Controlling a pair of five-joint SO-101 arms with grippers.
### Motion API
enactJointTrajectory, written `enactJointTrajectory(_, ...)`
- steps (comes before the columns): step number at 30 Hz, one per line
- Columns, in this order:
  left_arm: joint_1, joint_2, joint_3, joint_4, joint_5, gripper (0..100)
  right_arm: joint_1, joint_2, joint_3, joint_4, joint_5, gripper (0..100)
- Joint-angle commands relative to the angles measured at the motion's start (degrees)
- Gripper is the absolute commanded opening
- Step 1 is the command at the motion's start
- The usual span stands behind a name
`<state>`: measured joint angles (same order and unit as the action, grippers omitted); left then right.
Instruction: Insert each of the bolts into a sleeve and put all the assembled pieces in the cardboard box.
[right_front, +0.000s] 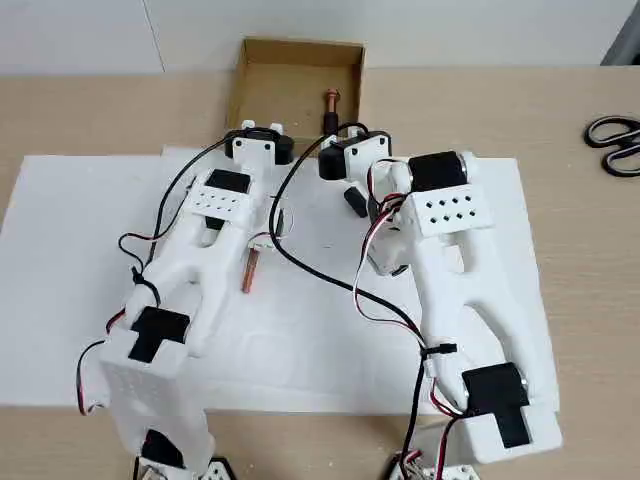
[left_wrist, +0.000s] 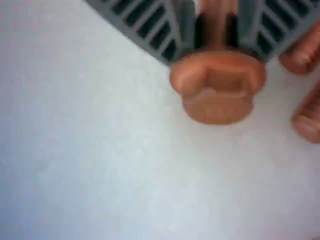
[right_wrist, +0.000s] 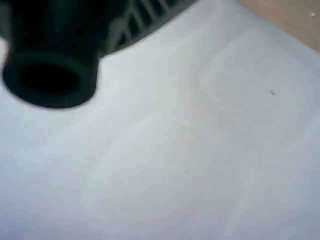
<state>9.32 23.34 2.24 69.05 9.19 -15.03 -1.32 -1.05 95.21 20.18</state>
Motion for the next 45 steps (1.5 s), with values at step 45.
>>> enactJointTrajectory(45,4.84,-58.02,5.93,7.74,8.09,1,0.4,-60.79,11.78,-2.68,-13.19,0.6)
